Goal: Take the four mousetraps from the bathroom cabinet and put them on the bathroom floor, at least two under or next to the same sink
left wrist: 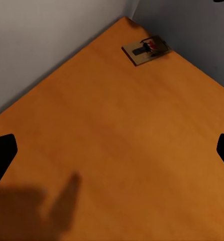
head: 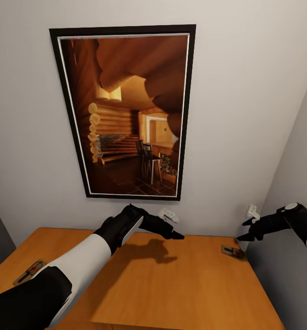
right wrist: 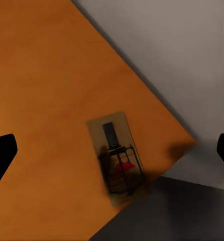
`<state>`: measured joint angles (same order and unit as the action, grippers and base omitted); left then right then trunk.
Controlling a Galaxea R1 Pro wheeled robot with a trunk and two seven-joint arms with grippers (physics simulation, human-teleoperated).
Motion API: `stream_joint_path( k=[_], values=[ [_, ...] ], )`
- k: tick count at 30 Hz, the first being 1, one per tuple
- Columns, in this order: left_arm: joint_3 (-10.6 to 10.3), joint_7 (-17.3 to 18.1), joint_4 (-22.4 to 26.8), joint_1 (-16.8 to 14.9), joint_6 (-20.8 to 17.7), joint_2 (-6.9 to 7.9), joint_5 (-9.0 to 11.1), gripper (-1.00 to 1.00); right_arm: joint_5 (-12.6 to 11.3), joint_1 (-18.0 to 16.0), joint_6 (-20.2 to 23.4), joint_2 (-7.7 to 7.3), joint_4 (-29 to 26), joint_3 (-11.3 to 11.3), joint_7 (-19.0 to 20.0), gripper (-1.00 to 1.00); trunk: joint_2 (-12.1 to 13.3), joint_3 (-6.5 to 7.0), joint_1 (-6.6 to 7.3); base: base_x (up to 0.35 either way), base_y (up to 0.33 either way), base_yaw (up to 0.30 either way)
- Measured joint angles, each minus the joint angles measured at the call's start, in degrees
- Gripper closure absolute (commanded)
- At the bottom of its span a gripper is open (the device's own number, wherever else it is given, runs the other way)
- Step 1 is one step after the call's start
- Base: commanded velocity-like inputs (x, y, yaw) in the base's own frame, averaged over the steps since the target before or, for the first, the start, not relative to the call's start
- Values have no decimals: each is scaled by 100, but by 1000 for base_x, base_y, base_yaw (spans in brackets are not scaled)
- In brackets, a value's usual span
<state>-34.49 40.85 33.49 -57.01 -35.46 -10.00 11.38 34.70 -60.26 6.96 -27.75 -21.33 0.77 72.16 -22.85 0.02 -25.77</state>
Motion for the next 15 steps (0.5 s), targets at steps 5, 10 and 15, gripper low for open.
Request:
stream_joint_path(
  k=[5, 10, 15],
  values=[
    [-3, -4, 0, 0, 5, 0, 0, -100, 20, -1, 53, -2, -1, 10, -81, -100, 0, 0, 0, 0, 0, 0],
    [-2, -5, -1, 0, 7, 0, 1, -100, 208, 0, 107, -8, 0, 32, -196, -100, 0, 0, 0, 0, 0, 0],
    [-3, -11, -1, 0, 8, 0, -5, -100, 447, 1, 123, -17, 0, 67, -263, -100, 0, 0, 0, 0, 0, 0]
  ],
)
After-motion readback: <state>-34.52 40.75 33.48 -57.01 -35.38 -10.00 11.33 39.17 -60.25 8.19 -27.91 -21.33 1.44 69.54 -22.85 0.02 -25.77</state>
